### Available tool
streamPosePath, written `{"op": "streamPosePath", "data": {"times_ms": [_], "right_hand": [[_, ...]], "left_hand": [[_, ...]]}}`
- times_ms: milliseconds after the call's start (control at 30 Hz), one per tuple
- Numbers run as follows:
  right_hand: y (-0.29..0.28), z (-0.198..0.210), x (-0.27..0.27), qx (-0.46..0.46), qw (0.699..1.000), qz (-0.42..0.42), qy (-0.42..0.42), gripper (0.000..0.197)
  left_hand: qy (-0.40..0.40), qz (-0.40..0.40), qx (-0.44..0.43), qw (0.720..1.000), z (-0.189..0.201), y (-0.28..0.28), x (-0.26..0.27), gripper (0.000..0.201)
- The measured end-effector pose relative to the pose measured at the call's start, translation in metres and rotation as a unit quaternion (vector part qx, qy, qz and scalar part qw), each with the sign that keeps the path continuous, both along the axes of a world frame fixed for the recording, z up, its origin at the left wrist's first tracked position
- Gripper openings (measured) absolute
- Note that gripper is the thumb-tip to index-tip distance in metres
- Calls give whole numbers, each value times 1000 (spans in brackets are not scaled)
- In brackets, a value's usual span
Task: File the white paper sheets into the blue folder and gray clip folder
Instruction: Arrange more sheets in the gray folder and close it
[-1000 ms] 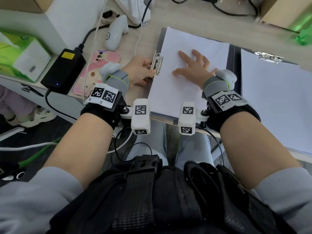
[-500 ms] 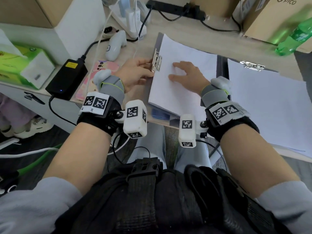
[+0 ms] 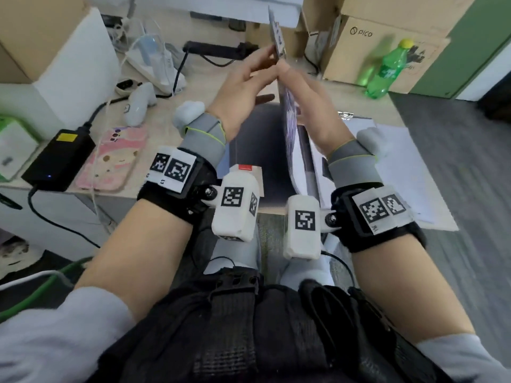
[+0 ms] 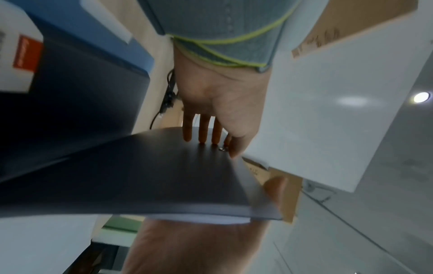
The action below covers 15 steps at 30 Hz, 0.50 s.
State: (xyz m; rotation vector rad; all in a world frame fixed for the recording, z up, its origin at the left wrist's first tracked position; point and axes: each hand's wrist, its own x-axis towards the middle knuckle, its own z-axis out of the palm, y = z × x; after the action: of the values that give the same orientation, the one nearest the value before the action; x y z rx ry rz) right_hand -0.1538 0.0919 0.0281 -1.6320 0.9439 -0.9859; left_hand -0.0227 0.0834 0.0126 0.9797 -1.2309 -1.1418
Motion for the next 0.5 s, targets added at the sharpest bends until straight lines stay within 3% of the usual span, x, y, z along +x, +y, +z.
{"op": "streamPosePath", "data": {"times_ms": [200, 367, 500], "right_hand": [[10, 13, -53, 0, 992, -54, -112, 18], [3, 7, -119, 49, 956, -238, -165, 23], [2, -14, -173, 81, 932, -315, -162, 24]], "left_hand": [[-53, -65, -32, 996, 9, -21, -64, 58], [-203, -62, -33, 977, -14, -41, -108, 79], [-214, -52, 64, 973, -47, -50, -133, 51]]}}
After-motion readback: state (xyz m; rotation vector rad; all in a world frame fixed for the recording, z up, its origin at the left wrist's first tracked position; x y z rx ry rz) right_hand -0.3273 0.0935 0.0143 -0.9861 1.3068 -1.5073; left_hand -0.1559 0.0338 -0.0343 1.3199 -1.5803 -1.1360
